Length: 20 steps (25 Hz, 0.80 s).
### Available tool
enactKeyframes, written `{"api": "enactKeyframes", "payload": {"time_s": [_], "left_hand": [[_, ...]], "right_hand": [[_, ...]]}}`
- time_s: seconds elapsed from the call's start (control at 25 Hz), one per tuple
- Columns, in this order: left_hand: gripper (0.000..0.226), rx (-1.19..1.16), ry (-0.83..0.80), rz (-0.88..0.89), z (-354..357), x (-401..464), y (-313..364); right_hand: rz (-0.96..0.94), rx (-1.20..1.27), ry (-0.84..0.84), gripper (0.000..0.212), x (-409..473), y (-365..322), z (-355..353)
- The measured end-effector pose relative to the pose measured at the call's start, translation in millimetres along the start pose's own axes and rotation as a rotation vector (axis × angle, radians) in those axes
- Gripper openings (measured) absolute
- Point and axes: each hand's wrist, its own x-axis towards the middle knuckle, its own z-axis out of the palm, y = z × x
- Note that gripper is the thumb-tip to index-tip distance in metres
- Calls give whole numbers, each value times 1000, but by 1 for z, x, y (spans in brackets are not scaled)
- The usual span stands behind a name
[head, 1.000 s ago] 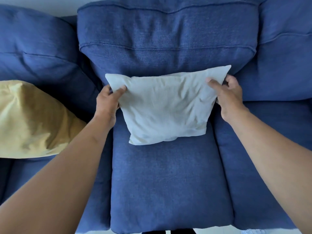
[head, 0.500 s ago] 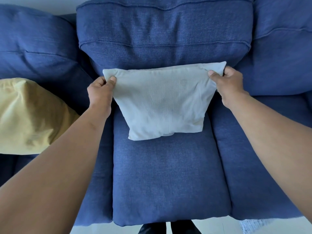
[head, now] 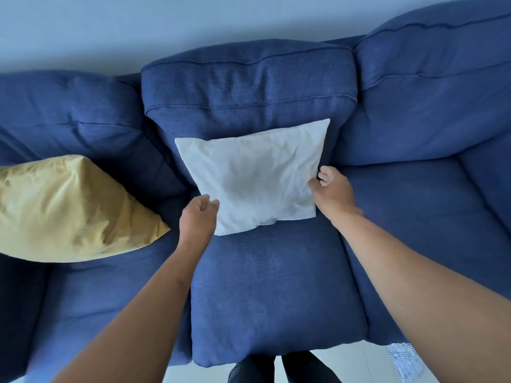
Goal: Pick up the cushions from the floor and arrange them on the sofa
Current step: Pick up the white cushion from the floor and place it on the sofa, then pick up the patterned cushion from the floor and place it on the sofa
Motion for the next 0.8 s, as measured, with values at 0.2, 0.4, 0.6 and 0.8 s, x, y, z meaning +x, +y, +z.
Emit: {"api": "enactKeyframes", "payload": {"time_s": [0.2,0.4,0.6,0.8], "left_hand": [[49,187,-130,115,28,-70,-6],[55,375,-292,374,59,-134,-2],[64,597,-464,671,86,-181,1],[66,727,-563,889,107,-242,-1]], "right_hand": [[11,-161,-33,62,-62,22,-17],[11,-334,38,71,-128,57,-53],[79,-475,151,77,-202,92,-80],[145,-508,277,81,-280,122,-103]]}}
